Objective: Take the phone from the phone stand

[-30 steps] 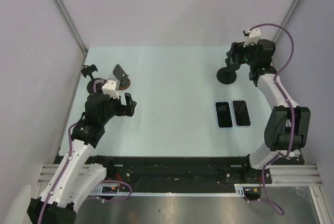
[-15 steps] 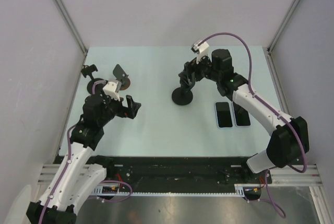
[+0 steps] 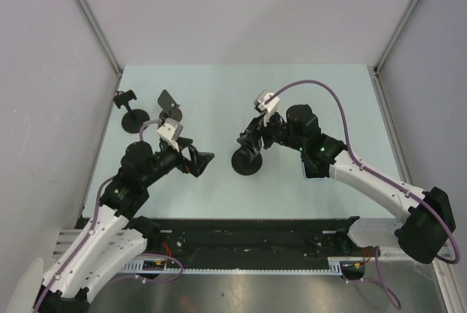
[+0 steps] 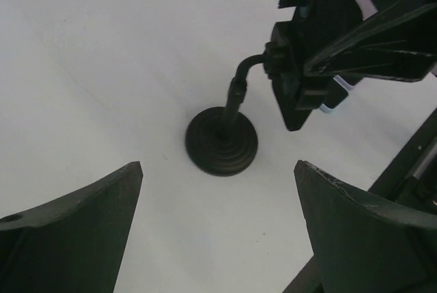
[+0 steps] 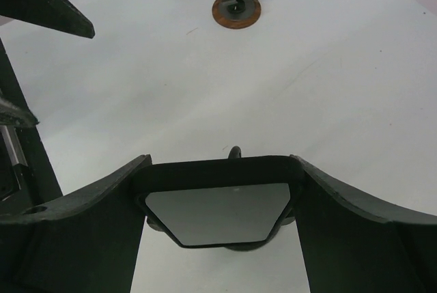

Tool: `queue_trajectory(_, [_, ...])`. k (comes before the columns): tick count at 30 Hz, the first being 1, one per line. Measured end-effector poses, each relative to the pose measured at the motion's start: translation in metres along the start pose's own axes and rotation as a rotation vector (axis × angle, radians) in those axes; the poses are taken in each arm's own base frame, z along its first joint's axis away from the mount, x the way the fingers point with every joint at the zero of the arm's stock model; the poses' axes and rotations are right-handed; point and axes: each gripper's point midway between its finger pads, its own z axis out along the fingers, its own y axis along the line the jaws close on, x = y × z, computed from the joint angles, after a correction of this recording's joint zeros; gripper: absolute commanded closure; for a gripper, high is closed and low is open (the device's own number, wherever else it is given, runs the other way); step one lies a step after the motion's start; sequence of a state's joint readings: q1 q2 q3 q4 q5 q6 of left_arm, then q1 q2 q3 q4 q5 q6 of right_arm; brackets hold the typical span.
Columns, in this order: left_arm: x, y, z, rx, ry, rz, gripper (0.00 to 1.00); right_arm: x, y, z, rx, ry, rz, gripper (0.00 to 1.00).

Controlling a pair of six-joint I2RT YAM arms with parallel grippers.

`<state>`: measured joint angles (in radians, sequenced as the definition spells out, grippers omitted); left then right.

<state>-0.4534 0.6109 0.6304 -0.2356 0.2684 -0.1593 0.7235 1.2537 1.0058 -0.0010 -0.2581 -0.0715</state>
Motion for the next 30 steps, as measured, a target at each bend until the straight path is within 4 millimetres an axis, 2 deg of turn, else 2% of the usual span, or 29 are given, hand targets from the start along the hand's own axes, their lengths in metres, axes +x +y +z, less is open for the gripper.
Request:
queue_trajectory(7, [0.01, -0.044, 0.009, 0.122, -0.032, 0.02, 0.05, 0.013, 0.013, -0.01, 0.015, -0.022, 0.004, 1.0])
queue_trajectory(9, [0.016, -0.058, 0.013, 0.16, -0.042, 0.03, 0.06, 0.014, 0.014, -0.013, 0.027, -0.026, 0.003, 0.94])
queue_trajectory(10, [0.019, -0.063, 0.016, 0.174, -0.048, 0.031, 0.06, 0.014, 0.015, -0.014, 0.032, -0.027, 0.003, 0.9])
queue_trajectory(11, [0.022, -0.064, 0.02, 0.177, -0.054, 0.03, 0.07, 0.014, 0.015, -0.014, 0.037, -0.027, 0.003, 0.74])
queue_trajectory(12, [0.025, -0.07, 0.023, 0.192, -0.054, 0.034, 0.07, 0.014, 0.015, -0.014, 0.041, -0.027, 0.004, 0.65])
queue_trajectory(13, [0.027, -0.071, 0.027, 0.193, -0.052, 0.035, 0.07, 0.014, 0.015, -0.014, 0.044, -0.027, 0.004, 0.51])
queue_trajectory(15, [0.03, -0.073, 0.036, 0.192, -0.048, 0.036, 0.06, 0.014, 0.015, -0.015, 0.052, -0.027, 0.003, 0.4])
queue_trajectory(16, [0.033, -0.073, 0.04, 0.189, -0.04, 0.037, 0.07, 0.014, 0.014, -0.015, 0.057, -0.026, 0.003, 0.3])
queue_trajectory(19, [0.034, -0.073, 0.046, 0.18, -0.044, 0.037, 0.06, 0.015, 0.014, -0.016, 0.068, -0.023, 0.003, 0.2])
queue_trajectory(24, [0.026, -0.074, 0.047, 0.19, -0.089, 0.046, 0.06, 0.015, 0.012, -0.016, 0.083, -0.02, 0.007, 0.14])
queue_trajectory(28, [0.026, -0.075, 0.047, 0.196, -0.101, 0.061, 0.05, 0.012, 0.011, -0.016, 0.087, -0.032, 0.005, 0.05])
queue_trajectory(30, [0.026, -0.075, 0.048, 0.197, -0.104, 0.066, 0.05, 0.011, 0.012, -0.016, 0.088, -0.038, 0.005, 0.03])
